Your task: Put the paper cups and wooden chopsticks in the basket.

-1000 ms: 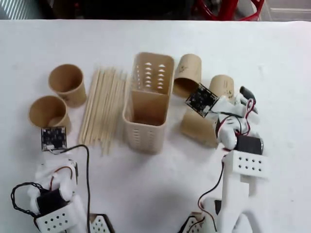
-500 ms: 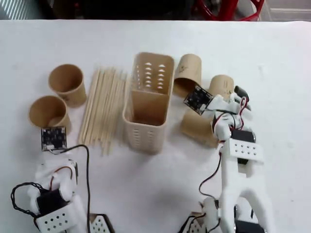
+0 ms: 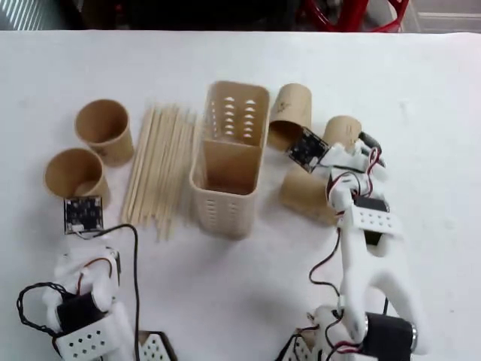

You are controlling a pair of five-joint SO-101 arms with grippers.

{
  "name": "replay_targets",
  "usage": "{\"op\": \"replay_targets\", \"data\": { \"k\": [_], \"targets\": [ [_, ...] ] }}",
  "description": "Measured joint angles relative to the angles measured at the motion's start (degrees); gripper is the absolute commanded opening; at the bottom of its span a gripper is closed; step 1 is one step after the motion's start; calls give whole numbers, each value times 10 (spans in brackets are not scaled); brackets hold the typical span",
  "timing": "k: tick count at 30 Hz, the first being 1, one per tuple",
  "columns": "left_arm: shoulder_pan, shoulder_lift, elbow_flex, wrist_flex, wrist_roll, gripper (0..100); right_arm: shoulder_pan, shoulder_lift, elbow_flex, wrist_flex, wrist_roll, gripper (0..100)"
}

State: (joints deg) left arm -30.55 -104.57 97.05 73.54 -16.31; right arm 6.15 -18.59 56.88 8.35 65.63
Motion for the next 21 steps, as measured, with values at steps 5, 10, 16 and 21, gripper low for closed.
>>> {"op": "replay_targets", "data": {
  "k": [5, 10, 16, 21],
  "targets": [
    [0, 0, 0, 0, 0, 99, -2, 9, 0, -48, -68, 13],
    [0, 0, 0, 0, 0, 99, 33, -2, 0, -53, -114, 16],
    [0, 0, 0, 0, 0, 99, 92, -109, 0, 17, -171, 16],
    [0, 0, 0, 0, 0, 99, 99, -257, 1, 131, -240, 16]
  ]
}}
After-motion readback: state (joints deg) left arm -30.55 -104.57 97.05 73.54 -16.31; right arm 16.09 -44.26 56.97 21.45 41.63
